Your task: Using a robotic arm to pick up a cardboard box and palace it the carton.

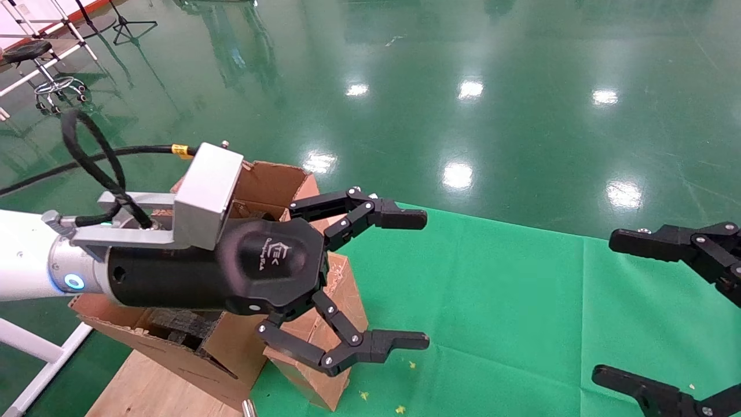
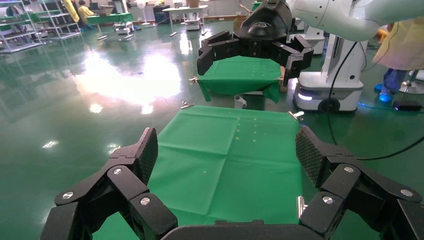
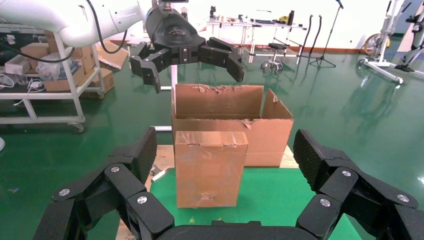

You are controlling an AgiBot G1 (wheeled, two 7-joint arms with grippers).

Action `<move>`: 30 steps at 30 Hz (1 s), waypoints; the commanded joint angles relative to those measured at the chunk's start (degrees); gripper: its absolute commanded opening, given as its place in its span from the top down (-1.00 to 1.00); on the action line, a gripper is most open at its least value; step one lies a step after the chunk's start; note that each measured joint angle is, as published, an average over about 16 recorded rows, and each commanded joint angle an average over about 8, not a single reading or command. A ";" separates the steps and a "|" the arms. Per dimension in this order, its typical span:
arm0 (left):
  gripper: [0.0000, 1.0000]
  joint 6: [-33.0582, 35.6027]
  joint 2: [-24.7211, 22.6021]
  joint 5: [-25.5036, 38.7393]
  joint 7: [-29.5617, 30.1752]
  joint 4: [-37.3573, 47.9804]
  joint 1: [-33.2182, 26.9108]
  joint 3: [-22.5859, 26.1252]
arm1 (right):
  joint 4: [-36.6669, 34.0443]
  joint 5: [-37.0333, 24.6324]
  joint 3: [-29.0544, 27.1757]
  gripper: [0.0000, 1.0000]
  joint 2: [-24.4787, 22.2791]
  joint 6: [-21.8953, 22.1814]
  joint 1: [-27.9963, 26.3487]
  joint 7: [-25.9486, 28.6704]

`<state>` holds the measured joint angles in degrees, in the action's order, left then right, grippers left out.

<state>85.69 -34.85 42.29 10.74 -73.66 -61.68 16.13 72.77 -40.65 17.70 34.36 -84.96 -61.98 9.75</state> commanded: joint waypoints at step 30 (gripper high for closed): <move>-1.00 -4.05 4.00 25.17 12.72 -3.01 -11.65 8.72 | -0.05 0.01 0.01 1.00 -0.01 0.01 0.00 -0.03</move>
<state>82.37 -31.34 68.65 25.88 -76.64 -74.36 25.39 72.71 -40.65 17.71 34.35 -84.95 -61.98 9.73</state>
